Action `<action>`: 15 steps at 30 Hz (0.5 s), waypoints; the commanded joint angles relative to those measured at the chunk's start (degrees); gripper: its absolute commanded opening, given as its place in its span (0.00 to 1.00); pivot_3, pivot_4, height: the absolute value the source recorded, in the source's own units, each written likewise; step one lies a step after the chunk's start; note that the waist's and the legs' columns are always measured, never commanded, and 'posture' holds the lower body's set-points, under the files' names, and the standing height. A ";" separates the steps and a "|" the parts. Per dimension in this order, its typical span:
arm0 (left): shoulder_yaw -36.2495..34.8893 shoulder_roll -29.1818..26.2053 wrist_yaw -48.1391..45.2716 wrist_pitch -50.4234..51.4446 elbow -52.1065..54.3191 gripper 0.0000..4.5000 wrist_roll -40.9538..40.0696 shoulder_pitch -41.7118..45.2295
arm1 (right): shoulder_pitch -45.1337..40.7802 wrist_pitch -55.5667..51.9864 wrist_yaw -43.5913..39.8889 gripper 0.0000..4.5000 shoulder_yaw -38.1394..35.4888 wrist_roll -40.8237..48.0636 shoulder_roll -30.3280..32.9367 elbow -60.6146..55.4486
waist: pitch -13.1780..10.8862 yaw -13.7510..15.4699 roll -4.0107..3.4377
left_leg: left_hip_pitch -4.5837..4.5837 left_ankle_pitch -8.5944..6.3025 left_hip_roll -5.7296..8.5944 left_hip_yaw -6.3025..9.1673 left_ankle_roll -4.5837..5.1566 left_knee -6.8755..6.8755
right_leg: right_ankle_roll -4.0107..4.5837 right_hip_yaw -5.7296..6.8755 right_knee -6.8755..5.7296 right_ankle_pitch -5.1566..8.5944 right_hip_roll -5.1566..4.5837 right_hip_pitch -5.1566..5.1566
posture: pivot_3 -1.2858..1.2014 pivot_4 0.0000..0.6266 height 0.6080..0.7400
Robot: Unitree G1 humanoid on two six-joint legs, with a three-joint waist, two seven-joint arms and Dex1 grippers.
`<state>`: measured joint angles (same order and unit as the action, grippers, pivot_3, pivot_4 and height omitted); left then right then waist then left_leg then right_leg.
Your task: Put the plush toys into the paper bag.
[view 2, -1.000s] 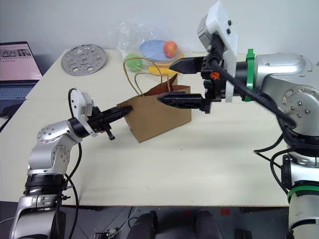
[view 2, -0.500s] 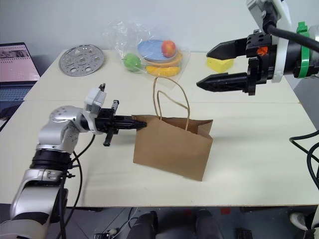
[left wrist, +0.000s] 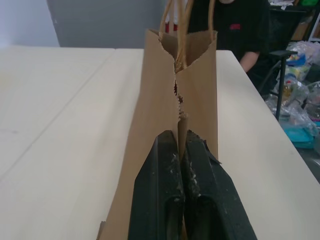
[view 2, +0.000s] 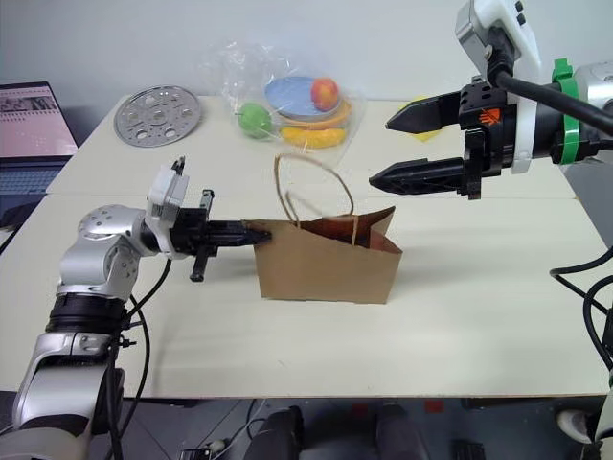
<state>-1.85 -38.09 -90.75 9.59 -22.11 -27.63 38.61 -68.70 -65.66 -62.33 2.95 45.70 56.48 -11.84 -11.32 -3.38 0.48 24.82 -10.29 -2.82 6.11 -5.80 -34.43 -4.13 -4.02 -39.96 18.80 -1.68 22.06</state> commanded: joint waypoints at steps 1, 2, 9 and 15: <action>-0.36 -0.76 -0.20 0.45 2.47 0.01 -0.18 0.10 | -0.60 1.57 -0.18 1.00 -1.96 -0.44 0.09 -0.61 | 0.00 0.05 0.00 | 0.00 0.00 0.00 0.00 0.00 -0.02 | 0.00 0.00 0.00 0.00 0.00 0.00 | 0.52 0.24 1.00; -0.51 -0.61 0.19 0.18 2.15 0.05 0.00 0.31 | -0.60 1.69 -0.20 1.00 -1.92 -0.46 -0.09 -0.53 | 0.00 0.09 0.00 | 0.01 0.00 0.00 0.00 0.00 -0.05 | 0.00 0.00 -0.01 0.00 0.00 0.00 | 0.52 0.24 1.00; -1.72 -2.80 0.63 1.72 0.76 0.47 0.24 2.69 | 0.02 2.29 -0.36 1.00 -1.85 -0.52 -1.00 -0.50 | 0.00 0.11 0.00 | 0.01 0.00 0.00 0.00 0.00 -0.11 | 0.00 0.00 -0.02 0.00 0.00 -0.03 | 0.52 0.24 1.00; -4.73 -8.83 1.78 8.64 4.02 0.89 -2.15 4.71 | 1.56 4.12 -1.05 1.00 -1.94 -1.62 -0.75 0.10 | 0.00 0.00 0.00 | 0.00 0.00 0.00 0.00 0.00 -0.09 | 0.00 0.00 -0.02 0.00 0.00 -0.01 | 0.52 0.24 1.00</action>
<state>-3.64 -44.46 -89.31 16.25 -20.74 -28.06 41.58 -66.98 -62.96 -62.64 2.95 44.32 55.11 -11.40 -11.32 -3.38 0.47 24.82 -10.29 -2.83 6.12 -5.80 -34.52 -4.13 -4.01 -39.99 18.80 -1.67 22.05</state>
